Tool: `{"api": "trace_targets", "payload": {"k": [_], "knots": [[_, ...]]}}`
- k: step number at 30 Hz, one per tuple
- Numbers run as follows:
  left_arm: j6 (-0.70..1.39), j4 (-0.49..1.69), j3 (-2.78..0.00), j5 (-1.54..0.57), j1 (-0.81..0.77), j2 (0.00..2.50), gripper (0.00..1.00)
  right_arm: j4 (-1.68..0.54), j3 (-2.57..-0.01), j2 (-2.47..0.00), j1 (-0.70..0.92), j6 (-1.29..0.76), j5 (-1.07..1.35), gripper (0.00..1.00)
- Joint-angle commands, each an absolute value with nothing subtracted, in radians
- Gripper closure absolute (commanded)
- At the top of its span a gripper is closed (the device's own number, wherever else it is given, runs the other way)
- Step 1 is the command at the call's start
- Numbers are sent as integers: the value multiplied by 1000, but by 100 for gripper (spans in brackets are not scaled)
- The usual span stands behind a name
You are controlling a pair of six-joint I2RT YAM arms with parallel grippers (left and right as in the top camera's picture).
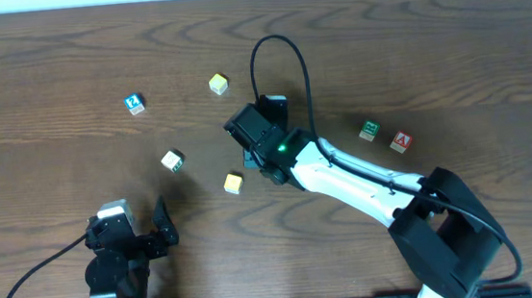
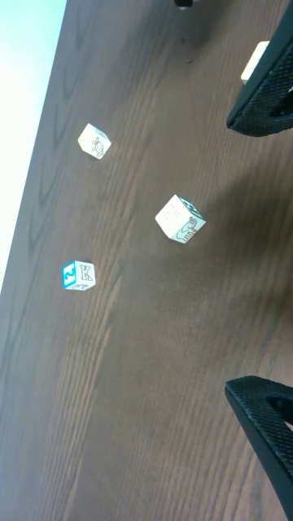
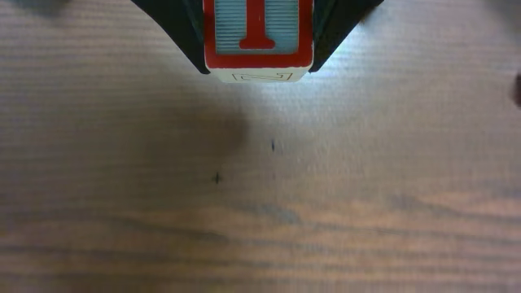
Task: Spell out Ai2
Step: 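Lift the red I block and carry it toward the table center, then lower the red I block onto the table center and open the right gripper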
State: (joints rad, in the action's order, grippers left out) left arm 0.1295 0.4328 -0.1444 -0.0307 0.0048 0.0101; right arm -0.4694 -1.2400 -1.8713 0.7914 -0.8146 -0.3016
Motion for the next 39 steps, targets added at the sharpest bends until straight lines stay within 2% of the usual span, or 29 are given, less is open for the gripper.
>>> {"api": "trace_targets", "payload": {"k": [1, 6, 15, 39], "knots": [[115, 434, -125, -37, 7, 4, 5, -437, -1262, -1905, 801, -827, -352, 98], [115, 434, -125, -37, 7, 4, 5, -383, -1279, -1953, 797, -776, -357, 98], [115, 434, -125, -37, 7, 4, 5, -459, -1421, -2069, 791, -698, -368, 98], [115, 434, -125, -37, 7, 4, 5, -450, -1443, -2127, 728, -664, -391, 99]]}}
